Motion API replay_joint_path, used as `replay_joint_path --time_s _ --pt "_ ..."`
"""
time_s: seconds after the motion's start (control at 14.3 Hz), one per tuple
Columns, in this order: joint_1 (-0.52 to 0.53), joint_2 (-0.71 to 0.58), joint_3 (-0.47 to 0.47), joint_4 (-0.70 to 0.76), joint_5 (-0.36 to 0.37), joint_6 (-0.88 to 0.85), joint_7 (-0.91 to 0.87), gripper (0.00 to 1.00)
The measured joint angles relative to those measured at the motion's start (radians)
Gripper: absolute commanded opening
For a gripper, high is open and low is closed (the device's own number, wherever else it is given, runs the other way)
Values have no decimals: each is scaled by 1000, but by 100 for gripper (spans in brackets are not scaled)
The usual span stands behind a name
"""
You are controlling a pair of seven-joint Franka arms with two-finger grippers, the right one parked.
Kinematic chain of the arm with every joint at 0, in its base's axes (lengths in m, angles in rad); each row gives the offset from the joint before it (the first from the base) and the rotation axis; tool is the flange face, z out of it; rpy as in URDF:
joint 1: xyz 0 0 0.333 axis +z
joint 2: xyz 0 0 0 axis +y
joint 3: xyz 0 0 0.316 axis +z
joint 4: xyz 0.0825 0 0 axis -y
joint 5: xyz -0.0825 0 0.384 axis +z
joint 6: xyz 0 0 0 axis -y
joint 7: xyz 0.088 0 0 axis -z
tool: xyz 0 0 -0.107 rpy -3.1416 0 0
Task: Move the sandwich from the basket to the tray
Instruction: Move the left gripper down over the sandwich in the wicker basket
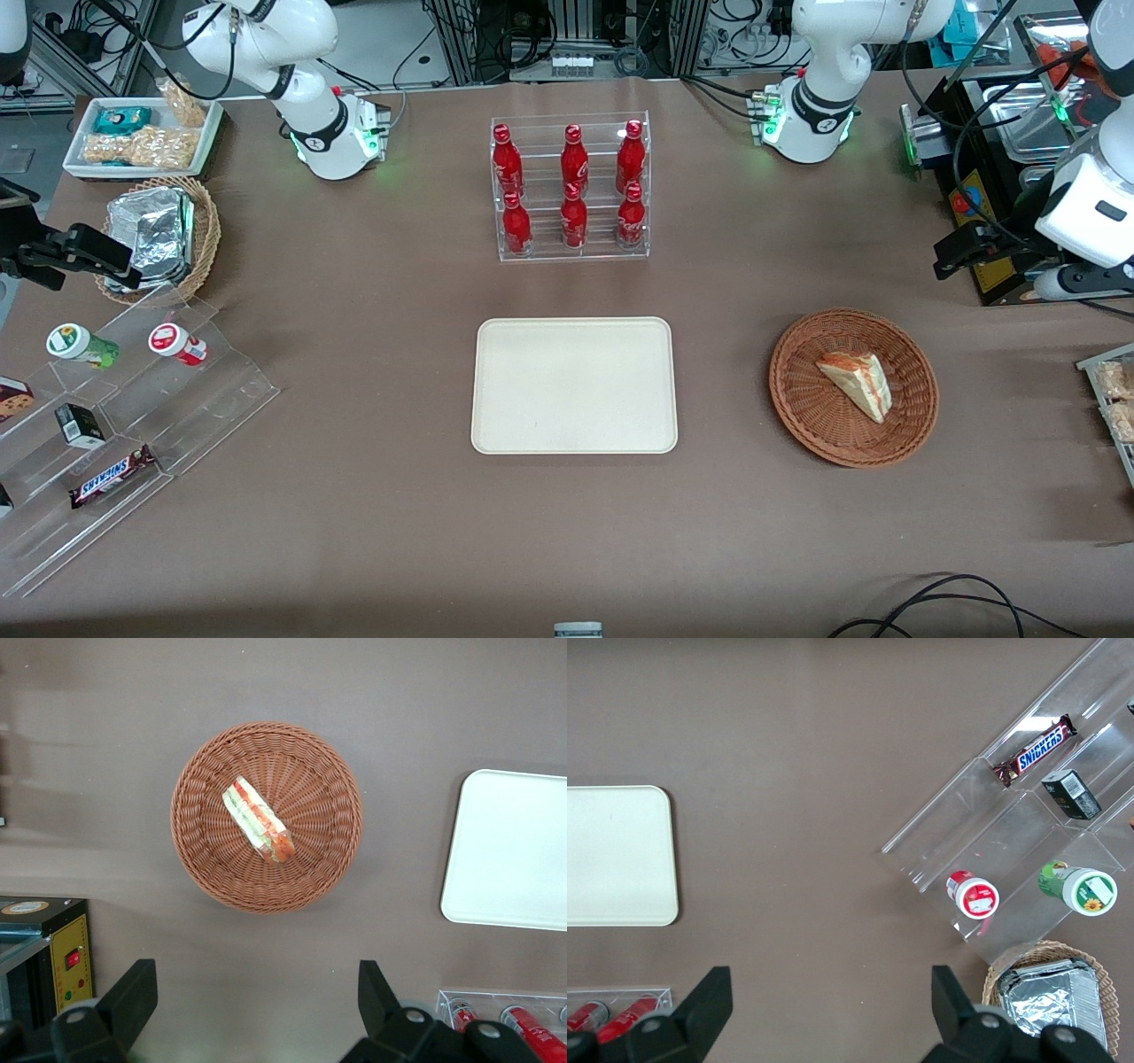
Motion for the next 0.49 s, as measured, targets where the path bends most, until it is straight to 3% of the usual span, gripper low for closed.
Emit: replay_joint_path --time_s 0.49 --pt "0 2 -20 -4 -1 -3 22 100"
